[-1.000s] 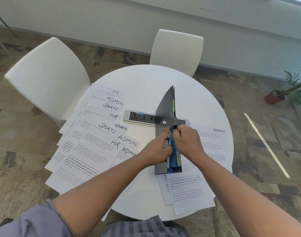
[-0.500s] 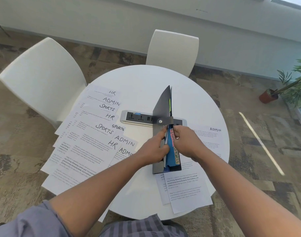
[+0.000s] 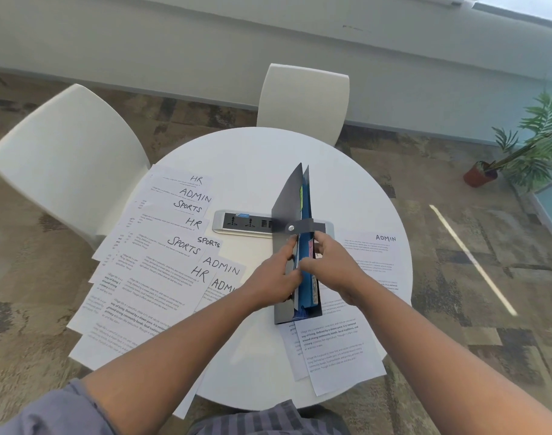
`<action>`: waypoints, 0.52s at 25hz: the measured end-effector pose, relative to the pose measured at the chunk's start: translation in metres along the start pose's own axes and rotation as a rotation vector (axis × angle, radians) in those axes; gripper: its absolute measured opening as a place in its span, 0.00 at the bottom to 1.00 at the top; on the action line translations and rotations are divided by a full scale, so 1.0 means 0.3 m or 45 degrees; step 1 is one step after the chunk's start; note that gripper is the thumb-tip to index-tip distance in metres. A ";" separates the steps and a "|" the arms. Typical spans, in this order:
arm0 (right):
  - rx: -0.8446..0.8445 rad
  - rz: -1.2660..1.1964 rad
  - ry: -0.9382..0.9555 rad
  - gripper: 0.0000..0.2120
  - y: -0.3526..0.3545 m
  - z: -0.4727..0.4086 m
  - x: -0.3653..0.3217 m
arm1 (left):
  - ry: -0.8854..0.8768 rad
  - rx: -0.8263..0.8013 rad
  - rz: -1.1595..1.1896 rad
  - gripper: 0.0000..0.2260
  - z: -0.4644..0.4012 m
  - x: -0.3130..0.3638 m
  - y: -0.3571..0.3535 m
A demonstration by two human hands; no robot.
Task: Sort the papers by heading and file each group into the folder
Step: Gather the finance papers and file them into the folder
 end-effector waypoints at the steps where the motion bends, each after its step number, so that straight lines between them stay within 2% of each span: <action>1: 0.020 -0.010 -0.001 0.23 -0.002 -0.005 0.005 | 0.003 0.004 0.015 0.33 0.002 0.004 -0.002; 7: -0.017 -0.127 -0.031 0.24 0.014 -0.065 0.061 | 0.044 0.023 0.107 0.31 0.004 0.008 -0.011; 13: -0.020 -0.175 -0.007 0.14 0.080 -0.119 0.128 | 0.106 0.025 0.236 0.29 -0.019 -0.012 -0.059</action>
Point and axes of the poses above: each hand's wrist, its own z-axis away from the middle knuckle, its own y-axis out of the back of the hand, x = y × z, the point moved 2 cm from there along -z, towards the middle knuckle, and after that the axes turned 1 degree about x, right-handed, at the moved point
